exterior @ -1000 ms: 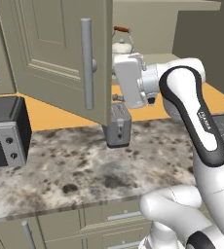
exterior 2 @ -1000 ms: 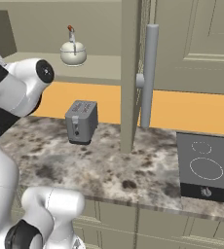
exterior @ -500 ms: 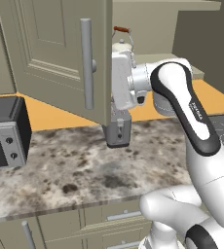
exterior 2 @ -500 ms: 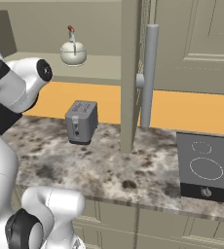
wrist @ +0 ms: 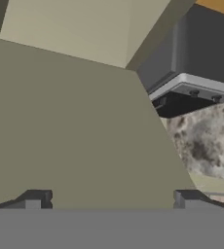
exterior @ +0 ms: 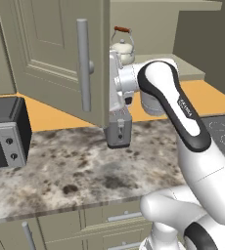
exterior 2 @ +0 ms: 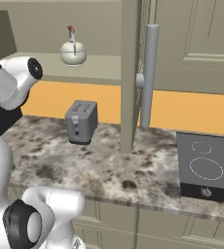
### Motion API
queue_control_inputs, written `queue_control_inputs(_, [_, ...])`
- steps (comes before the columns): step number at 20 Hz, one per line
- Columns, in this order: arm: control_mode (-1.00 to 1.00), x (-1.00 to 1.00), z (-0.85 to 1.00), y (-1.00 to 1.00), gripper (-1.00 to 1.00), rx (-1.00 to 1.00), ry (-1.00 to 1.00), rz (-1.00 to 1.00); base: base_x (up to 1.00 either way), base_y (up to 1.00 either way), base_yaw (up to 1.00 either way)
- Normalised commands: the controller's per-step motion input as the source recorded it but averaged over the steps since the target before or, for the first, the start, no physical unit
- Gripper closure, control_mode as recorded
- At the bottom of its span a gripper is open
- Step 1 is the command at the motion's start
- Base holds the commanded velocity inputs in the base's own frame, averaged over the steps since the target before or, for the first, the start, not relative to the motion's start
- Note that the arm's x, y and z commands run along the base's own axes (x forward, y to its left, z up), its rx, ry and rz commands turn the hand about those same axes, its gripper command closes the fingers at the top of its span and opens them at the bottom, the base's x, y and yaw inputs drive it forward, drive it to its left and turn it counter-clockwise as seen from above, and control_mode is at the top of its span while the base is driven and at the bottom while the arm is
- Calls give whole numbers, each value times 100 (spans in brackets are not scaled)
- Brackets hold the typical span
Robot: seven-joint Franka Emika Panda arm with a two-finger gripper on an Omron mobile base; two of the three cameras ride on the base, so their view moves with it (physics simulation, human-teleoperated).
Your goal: Open the cabinet, pick the kettle from the cabinet, and place it in the sink.
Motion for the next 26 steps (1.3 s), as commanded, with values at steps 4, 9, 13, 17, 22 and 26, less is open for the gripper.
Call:
queue_control_inputs(4, [-100,-7,0,40,-100,0,0,3,0,0,0])
queue_control_inputs(9, [-100,-10,0,42,-100,0,0,2,0,0,0])
queue_control_inputs(13, [-100,-10,-1,45,-100,0,0,1,0,0,0])
queue_control_inputs(17, [-100,-11,-4,47,-100,0,0,0,0,0,0])
queue_control_inputs(22, [-100,-8,-5,46,-100,0,0,0,0,0,0])
queue_control_inputs(26, [-100,-4,-5,43,-100,0,0,0,0,0,0])
